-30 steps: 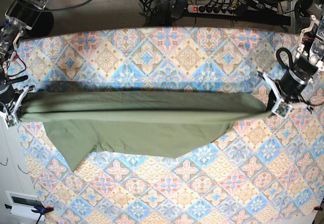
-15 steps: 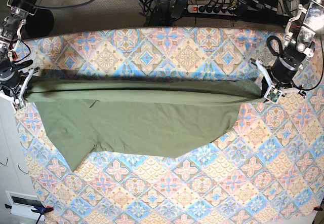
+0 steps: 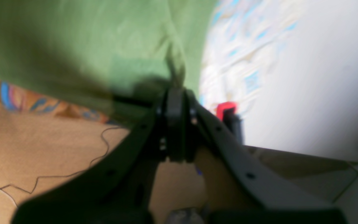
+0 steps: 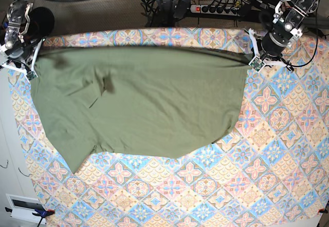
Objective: Layout the t-shirt on the table in an organized manner, then fold the t-shirt properly
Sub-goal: 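Release the t-shirt edge from both grippers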
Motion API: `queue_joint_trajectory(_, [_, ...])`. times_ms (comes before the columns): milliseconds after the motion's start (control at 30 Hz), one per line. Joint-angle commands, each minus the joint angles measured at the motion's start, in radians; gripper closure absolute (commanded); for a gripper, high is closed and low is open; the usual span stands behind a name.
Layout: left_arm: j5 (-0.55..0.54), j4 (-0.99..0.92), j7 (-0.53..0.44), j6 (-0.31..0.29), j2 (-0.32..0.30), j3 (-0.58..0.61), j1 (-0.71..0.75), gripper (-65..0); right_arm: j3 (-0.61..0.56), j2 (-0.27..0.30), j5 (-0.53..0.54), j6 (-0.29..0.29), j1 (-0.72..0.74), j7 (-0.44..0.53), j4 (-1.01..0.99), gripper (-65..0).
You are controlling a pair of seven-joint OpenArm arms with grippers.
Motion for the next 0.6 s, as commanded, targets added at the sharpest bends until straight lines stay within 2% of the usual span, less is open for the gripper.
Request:
queue_joint_trajectory(0, [0.030, 0.014, -0.008, 0.018, -0.037, -0.014, 0.016, 0.0, 0.012, 0.035, -0.011, -0.010, 0.000, 0.014, 0.020, -0.7])
queue_joint_trajectory(67, [0.047, 0.014, -0.008, 0.018, -0.062, -0.012, 0.051, 0.0, 0.012, 0.035, -0.013, -0.010, -0.025, 0.014, 0.020, -0.7])
queue_joint_trajectory(200, [0.069, 0.015, -0.008, 0.018, -0.063, -0.012, 0.062, 0.0, 0.012, 0.035, -0.013, -0.010, -0.030, 0.014, 0.020, -2.0])
queue_joint_trajectory(267, [0.084, 0.015, -0.007, 0.018, -0.063, -0.012, 0.062, 0.0, 0.012, 0.035, -0.013, -0.010, -0.034, 0.014, 0.022, -5.5])
queue_joint_trajectory(333, [0.101, 0.015, -0.007, 0.018, -0.063, -0.012, 0.062, -1.5, 0.012, 0.035, -0.013, -0.010, -0.034, 0.014, 0.037, -11.8])
queue_joint_trajectory(433, [0.101, 0.015, -0.005, 0.018, -0.063, -0.012, 0.062, -12.0, 0.020, 0.035, -0.013, -0.010, -0.034, 0.017, 0.089, -18.8])
queue_joint_trajectory(567, [0.088, 0.035, 0.048, 0.018, -0.063, -0.012, 0.064, -29.9, 0.021, 0.035, -0.013, -0.010, -0.030, 0.014, 0.108, -19.6])
